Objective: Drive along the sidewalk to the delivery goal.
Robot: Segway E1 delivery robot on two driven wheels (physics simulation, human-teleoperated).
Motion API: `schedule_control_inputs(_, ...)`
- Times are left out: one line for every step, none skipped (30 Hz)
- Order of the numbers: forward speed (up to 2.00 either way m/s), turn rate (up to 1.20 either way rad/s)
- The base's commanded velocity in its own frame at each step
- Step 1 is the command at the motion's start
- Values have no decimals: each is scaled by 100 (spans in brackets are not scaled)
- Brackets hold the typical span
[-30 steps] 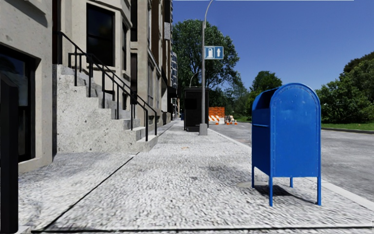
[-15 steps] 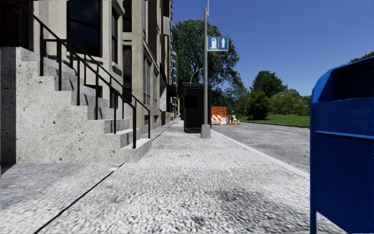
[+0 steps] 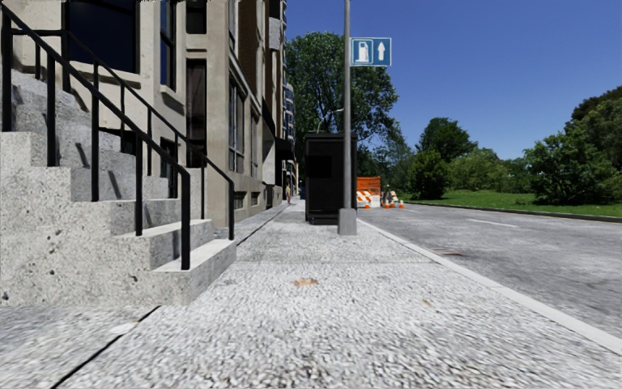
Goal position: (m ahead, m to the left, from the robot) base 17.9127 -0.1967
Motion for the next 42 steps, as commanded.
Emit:
schedule_control_inputs(200,0)
schedule_control_inputs(200,0)
schedule_control_inputs(200,0)
schedule_control_inputs(200,0)
schedule_control_inputs(200,0)
schedule_control_inputs(200,0)
schedule_control_inputs(200,0)
schedule_control_inputs(200,0)
schedule_control_inputs(200,0)
schedule_control_inputs(200,0)
schedule_control_inputs(200,0)
schedule_control_inputs(200,0)
schedule_control_inputs(200,0)
schedule_control_inputs(200,0)
schedule_control_inputs(200,0)
schedule_control_inputs(200,0)
schedule_control_inputs(200,0)
schedule_control_inputs(200,0)
schedule_control_inputs(200,0)
schedule_control_inputs(200,0)
schedule_control_inputs(200,0)
schedule_control_inputs(200,0)
schedule_control_inputs(200,0)
schedule_control_inputs(200,0)
schedule_control_inputs(200,0)
schedule_control_inputs(200,0)
schedule_control_inputs(200,0)
schedule_control_inputs(200,0)
schedule_control_inputs(200,0)
schedule_control_inputs(200,0)
schedule_control_inputs(200,0)
schedule_control_inputs(200,0)
schedule_control_inputs(200,0)
schedule_control_inputs(200,0)
schedule_control_inputs(200,0)
schedule_control_inputs(200,0)
schedule_control_inputs(200,0)
schedule_control_inputs(200,0)
schedule_control_inputs(200,0)
schedule_control_inputs(200,0)
schedule_control_inputs(200,0)
schedule_control_inputs(200,0)
